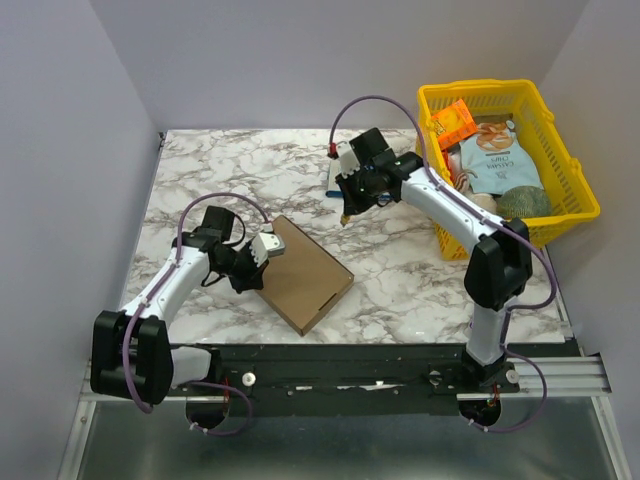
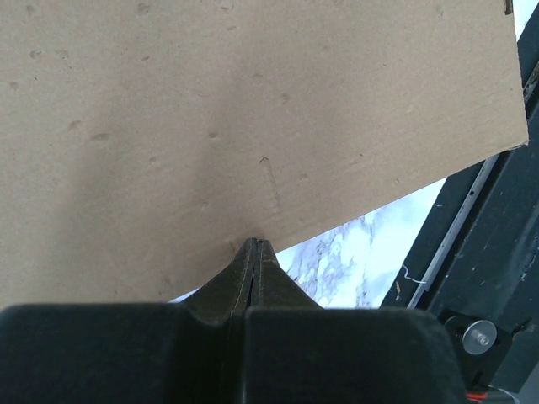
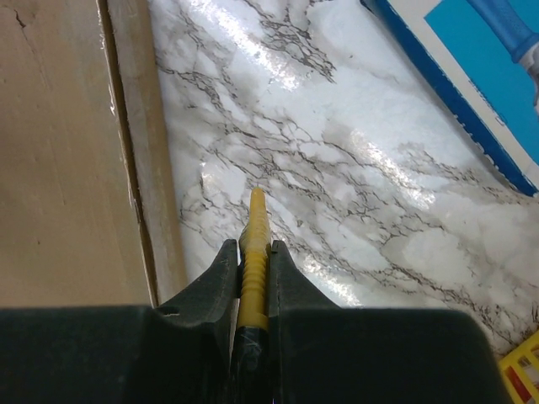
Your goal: Unpack the express box
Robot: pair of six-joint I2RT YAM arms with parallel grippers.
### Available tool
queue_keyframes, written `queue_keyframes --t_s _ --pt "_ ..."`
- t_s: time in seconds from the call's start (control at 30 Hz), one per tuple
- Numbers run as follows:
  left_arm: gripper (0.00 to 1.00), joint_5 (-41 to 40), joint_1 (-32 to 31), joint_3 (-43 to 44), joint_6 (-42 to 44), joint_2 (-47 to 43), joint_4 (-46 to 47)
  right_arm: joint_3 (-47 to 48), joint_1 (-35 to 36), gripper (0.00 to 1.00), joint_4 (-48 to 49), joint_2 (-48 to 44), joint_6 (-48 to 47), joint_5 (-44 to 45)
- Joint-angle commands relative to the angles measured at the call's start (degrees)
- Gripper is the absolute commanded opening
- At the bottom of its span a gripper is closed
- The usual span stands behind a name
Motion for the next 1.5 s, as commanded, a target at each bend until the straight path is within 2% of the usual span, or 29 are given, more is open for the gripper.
queue_keyframes --t_s 0.0,0.23,0.47,0.6,0.87,1.2,1.33,1.47 --pt "0.00 -9.1 -0.3 -5.6 1.5 2.1 -5.6 3.6 2.8 0.00 0.7 5.8 -2.5 -2.3" --pt "0.00 -13.4 -0.3 -6.6 2.5 4.0 -5.5 11.2 6.1 0.00 -0.6 13.5 -4.4 -1.5" --pt "0.00 -17.2 -0.3 -8.3 4.8 4.0 -6.3 10.0 7.7 0.01 -0.4 13.0 -5.0 -2.2" --pt "0.00 -19.5 -0.2 -8.5 5.4 5.3 -6.6 11.5 8.8 0.00 -1.6 13.6 -4.7 -6.9" --pt "0.00 -26.9 -0.1 -8.5 9.5 6.6 -9.4 15.0 12.6 0.00 -2.4 12.0 -3.6 -12.8" --pt "0.00 -28.9 0.2 -6.5 16.1 7.0 -15.2 13.2 13.4 0.00 -2.5 8.9 -4.1 -11.9" --pt "0.00 -32.9 0.2 -8.5 17.8 8.4 -14.8 12.5 13.4 0.00 -2.6 7.1 -4.3 -11.7" --pt "0.00 -33.4 0.2 -9.2 18.0 9.2 -13.9 11.5 13.4 0.00 -2.1 6.0 -5.3 -9.4"
